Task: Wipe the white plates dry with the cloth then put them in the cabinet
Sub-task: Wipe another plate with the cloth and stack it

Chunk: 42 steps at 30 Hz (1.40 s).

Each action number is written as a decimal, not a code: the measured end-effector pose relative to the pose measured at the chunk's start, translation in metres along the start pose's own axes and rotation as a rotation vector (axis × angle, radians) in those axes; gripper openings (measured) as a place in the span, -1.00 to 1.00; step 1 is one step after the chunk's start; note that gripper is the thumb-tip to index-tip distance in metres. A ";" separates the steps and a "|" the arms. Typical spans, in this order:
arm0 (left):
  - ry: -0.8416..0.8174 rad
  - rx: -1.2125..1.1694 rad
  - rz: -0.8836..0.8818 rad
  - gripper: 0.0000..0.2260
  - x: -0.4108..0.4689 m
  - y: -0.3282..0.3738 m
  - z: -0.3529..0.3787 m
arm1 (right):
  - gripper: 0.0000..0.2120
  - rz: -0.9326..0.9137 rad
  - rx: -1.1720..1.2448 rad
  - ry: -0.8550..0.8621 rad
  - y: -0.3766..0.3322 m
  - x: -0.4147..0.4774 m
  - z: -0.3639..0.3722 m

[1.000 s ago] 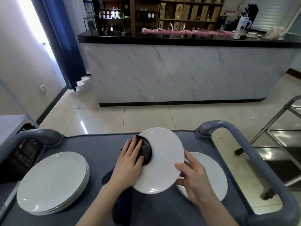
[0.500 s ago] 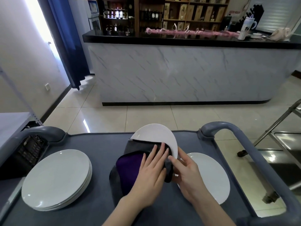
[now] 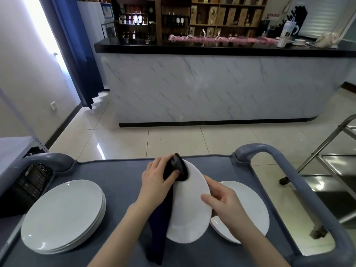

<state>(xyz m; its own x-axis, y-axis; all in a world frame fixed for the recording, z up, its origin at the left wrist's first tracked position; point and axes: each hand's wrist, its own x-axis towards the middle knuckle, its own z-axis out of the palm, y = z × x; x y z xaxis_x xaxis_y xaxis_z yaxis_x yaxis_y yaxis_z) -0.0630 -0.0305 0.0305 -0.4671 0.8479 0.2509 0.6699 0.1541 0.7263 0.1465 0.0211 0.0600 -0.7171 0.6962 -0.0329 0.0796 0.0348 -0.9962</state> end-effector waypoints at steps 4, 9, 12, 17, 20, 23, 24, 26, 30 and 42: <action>-0.086 -0.069 0.036 -0.90 0.003 -0.006 -0.015 | -0.51 -0.052 -0.202 0.012 -0.008 0.008 -0.013; -0.049 -0.050 0.083 -0.93 0.003 -0.012 -0.025 | -0.74 -0.105 -0.326 0.120 -0.008 0.016 -0.013; -0.044 -0.026 0.086 -0.92 0.003 -0.013 -0.029 | -0.80 -0.137 -0.367 0.192 -0.008 0.018 -0.008; -0.014 -0.297 -0.002 -0.64 -0.007 -0.006 -0.034 | -0.82 -0.158 -0.467 0.137 -0.017 0.021 -0.011; -0.005 -0.207 0.071 -0.79 -0.014 0.000 -0.026 | -0.84 -0.163 -0.526 0.110 -0.022 0.025 -0.013; -0.026 -0.074 0.145 -0.79 -0.017 0.005 -0.023 | -0.84 -0.159 -0.532 0.110 -0.023 0.027 -0.010; -0.035 -0.034 0.151 -0.74 -0.018 0.004 -0.021 | -0.84 -0.166 -0.531 0.118 -0.023 0.026 -0.009; -0.023 0.038 0.129 -0.79 -0.019 0.003 -0.016 | -0.85 -0.180 -0.512 0.137 -0.022 0.025 -0.005; 0.132 0.001 -0.052 -0.84 -0.016 0.000 -0.004 | -0.81 -0.156 -0.313 0.244 -0.019 0.021 0.001; 0.173 -0.306 -0.136 -0.77 -0.020 -0.007 -0.015 | -0.76 -0.131 -0.098 0.272 -0.027 0.010 -0.009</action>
<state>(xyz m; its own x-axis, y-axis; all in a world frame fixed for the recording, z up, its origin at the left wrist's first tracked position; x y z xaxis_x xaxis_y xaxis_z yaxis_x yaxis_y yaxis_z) -0.0669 -0.0562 0.0305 -0.6482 0.7278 0.2240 0.4035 0.0788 0.9116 0.1433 0.0334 0.0874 -0.5152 0.8470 0.1311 0.0746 0.1967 -0.9776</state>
